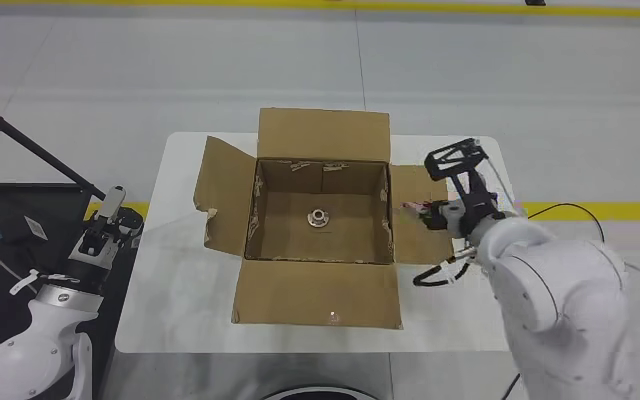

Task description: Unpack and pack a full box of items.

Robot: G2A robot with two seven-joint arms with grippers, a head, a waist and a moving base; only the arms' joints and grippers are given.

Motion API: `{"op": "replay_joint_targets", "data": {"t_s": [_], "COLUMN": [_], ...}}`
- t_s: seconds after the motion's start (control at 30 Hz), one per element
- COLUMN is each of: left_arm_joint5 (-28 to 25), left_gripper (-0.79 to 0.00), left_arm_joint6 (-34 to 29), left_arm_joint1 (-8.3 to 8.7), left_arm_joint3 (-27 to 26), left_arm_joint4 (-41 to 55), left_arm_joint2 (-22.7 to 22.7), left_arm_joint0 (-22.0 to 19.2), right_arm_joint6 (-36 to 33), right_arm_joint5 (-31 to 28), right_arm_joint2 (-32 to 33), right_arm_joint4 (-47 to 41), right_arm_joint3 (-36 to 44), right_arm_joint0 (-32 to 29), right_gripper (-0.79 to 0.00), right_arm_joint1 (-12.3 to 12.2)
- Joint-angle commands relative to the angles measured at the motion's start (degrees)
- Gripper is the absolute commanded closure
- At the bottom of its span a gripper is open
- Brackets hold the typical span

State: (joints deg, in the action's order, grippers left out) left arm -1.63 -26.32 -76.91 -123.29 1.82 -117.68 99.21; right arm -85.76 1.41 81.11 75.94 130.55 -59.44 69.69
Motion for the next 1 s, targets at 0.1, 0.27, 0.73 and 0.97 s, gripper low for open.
{"op": "replay_joint_targets", "data": {"t_s": [0.1,0.27,0.73,0.97], "left_arm_joint5": [0.00,0.00,0.00,0.00], "left_gripper": [-0.785,-0.785,-0.785,-0.785], "left_arm_joint6": [0.00,0.00,0.00,0.00], "left_arm_joint1": [0.00,0.00,0.00,0.00], "left_arm_joint3": [0.00,0.00,0.00,0.00], "left_arm_joint4": [0.00,0.00,0.00,0.00], "left_arm_joint2": [0.00,0.00,0.00,0.00], "left_arm_joint0": [0.00,0.00,0.00,0.00], "right_arm_joint6": [-2.24,-2.24,-0.78,1.09], "right_arm_joint5": [-3.84,-7.43,-5.94,-4.52], "right_arm_joint2": [15.00,21.39,20.13,16.83], "right_arm_joint4": [-0.02,-1.51,-3.30,-2.86], "right_arm_joint3": [-2.48,-10.65,-28.56,-35.25], "right_arm_joint0": [-7.19,-11.70,-9.70,-6.59], "right_gripper": [-0.785,-0.785,-0.551,-0.409], "right_arm_joint1": [-1.17,-2.10,-3.19,-3.22]}}
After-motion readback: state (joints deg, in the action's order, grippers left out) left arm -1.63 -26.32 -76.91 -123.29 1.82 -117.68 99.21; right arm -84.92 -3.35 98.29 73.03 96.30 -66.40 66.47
